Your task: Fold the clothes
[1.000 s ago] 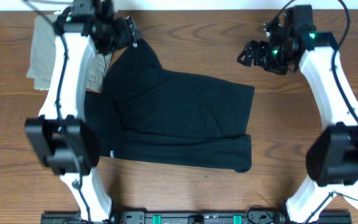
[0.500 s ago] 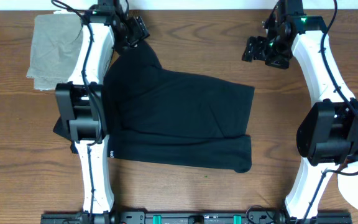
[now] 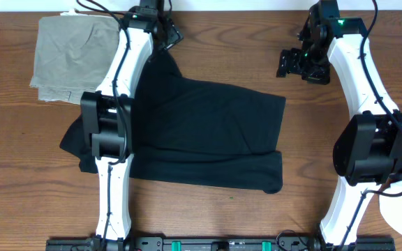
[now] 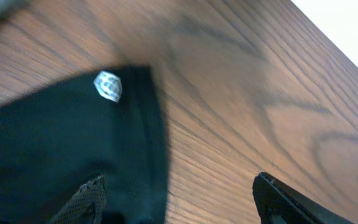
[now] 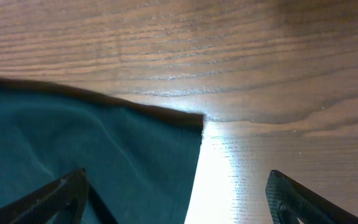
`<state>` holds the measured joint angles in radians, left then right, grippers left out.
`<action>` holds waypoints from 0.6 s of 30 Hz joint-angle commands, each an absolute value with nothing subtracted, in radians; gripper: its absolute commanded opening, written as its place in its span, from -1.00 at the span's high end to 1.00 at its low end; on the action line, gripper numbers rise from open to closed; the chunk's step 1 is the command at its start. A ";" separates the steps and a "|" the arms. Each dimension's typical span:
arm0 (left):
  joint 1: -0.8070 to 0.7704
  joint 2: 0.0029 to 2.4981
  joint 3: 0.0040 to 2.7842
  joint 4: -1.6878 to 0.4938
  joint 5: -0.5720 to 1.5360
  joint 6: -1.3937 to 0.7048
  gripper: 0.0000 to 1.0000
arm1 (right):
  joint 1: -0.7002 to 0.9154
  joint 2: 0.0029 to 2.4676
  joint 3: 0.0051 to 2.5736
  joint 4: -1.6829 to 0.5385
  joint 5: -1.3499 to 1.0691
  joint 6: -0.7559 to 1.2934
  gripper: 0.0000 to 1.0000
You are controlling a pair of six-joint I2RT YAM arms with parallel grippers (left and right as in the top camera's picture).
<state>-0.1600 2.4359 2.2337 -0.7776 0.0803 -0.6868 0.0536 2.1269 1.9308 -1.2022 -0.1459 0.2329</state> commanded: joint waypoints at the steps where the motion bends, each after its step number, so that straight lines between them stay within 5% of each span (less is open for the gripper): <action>1: -0.128 2.464 2.256 -0.776 0.033 -0.709 -0.55 | 0.052 2.134 1.954 -1.209 -0.134 0.230 -0.79; 18: -0.130 2.536 2.256 -0.735 0.032 -0.713 -0.54 | 0.052 2.134 1.937 -1.237 -0.078 0.231 -0.79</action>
<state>-0.1318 2.4992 2.2337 -0.7338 0.0483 -0.7036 0.0536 2.1273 1.9308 -1.2350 -0.1158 0.2329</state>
